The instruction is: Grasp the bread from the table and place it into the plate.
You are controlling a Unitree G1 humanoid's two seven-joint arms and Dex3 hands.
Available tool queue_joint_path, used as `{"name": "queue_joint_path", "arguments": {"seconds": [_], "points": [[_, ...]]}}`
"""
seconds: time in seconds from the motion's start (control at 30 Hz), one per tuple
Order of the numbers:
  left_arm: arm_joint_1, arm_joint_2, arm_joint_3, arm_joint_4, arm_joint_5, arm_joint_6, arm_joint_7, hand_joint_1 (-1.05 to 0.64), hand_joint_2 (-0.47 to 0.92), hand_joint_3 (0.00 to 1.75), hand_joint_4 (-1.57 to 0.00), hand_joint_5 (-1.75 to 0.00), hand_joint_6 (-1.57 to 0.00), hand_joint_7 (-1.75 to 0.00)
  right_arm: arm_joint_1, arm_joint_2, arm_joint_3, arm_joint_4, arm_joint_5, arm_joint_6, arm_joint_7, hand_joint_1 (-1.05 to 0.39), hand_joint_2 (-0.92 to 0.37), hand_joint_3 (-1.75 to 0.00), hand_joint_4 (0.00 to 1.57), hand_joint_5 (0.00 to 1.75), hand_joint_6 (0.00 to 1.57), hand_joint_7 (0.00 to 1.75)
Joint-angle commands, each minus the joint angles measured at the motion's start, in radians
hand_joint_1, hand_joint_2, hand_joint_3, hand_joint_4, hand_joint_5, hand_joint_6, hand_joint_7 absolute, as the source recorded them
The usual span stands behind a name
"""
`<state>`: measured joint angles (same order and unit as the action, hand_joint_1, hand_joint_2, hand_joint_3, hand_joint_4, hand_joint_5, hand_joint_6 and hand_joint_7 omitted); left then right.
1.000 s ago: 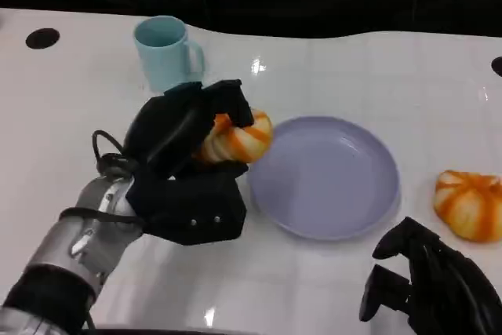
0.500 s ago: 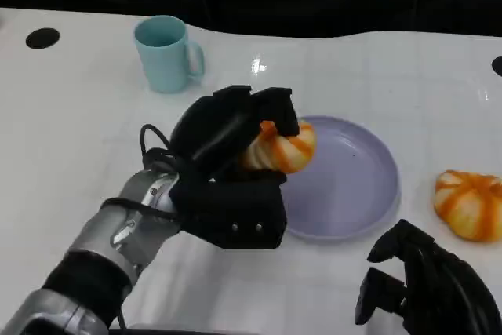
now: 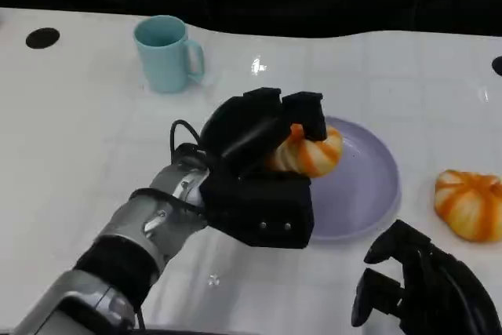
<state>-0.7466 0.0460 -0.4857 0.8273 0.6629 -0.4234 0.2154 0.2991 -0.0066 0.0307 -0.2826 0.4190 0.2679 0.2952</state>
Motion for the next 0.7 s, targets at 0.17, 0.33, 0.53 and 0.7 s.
{"name": "queue_joint_path", "arguments": {"seconds": [0.17, 0.33, 0.53, 0.7], "points": [[-0.075, -0.025, -0.053, 0.066, 0.081, 0.036, 0.096, -0.21, 0.52, 0.96, -0.91, -1.75, -0.67, -1.75, -0.003, -0.002, -0.008, 0.015, 0.014, -0.028, 0.032, -0.55, -0.92, -0.53, 0.77, 1.75, 0.46, 1.75], [-0.08, -0.048, -0.069, 0.083, 0.097, 0.071, 0.123, -0.24, 0.6, 0.75, -0.9, -1.75, -0.63, -1.75, -0.001, -0.002, -0.006, 0.013, 0.005, -0.03, 0.031, -0.54, -0.92, -0.52, 0.79, 1.75, 0.47, 1.75], [-0.088, -0.065, -0.081, 0.121, 0.097, 0.085, 0.115, -0.26, 0.73, 0.54, -0.79, -1.75, -0.6, -1.58, 0.003, 0.001, -0.005, 0.002, 0.009, -0.019, 0.025, -0.54, -0.92, -0.52, 0.78, 1.75, 0.47, 1.75], [-0.094, -0.065, -0.069, 0.141, 0.054, 0.071, 0.018, -0.29, 0.88, 0.23, -0.67, -1.35, -0.64, -0.95, 0.004, 0.001, -0.005, 0.005, 0.013, -0.023, 0.03, -0.53, -0.92, -0.51, 0.78, 1.75, 0.47, 1.75]]}}
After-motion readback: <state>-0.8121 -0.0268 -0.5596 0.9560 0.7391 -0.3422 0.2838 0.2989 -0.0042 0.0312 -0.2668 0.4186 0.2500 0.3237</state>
